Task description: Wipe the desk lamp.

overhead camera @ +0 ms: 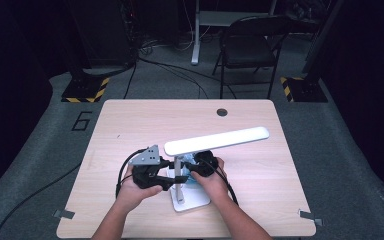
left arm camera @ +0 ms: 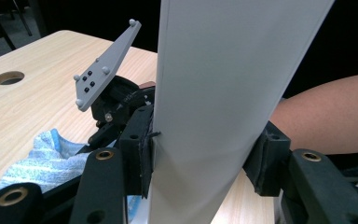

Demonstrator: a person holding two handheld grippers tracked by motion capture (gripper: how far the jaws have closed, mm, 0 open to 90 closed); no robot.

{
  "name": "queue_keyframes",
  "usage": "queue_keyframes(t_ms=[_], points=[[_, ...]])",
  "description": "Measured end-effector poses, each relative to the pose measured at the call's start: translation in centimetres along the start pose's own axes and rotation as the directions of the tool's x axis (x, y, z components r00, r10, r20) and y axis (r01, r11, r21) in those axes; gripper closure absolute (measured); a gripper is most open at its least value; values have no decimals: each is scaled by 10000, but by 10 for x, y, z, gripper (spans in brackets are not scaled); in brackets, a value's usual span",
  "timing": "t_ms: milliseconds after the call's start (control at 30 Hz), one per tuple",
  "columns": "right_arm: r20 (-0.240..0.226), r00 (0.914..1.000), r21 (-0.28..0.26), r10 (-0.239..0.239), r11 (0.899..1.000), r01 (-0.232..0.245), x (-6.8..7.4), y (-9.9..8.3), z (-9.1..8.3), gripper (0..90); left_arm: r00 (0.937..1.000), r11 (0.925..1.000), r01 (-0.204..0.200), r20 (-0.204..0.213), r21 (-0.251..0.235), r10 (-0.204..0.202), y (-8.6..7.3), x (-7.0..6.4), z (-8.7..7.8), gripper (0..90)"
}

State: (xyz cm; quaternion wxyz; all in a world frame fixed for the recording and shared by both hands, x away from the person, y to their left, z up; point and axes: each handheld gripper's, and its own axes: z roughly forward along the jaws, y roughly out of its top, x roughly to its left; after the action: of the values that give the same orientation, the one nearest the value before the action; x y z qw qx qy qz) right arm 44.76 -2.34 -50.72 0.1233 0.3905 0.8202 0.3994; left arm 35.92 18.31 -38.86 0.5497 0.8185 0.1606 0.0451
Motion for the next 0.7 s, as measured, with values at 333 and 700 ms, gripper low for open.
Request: queue_keyframes(t_ms=[333,700], points=[[-25,10000,-84,19,10000,-19,-2,-4,-4,623,10000,10000,31,-64,-30,-31,-1,2,-3,506],[34,9999,-290,141,9995,-140,-3,-17,-16,626,10000,10000,35,-7,-52,-35,-2,1,-4,505]])
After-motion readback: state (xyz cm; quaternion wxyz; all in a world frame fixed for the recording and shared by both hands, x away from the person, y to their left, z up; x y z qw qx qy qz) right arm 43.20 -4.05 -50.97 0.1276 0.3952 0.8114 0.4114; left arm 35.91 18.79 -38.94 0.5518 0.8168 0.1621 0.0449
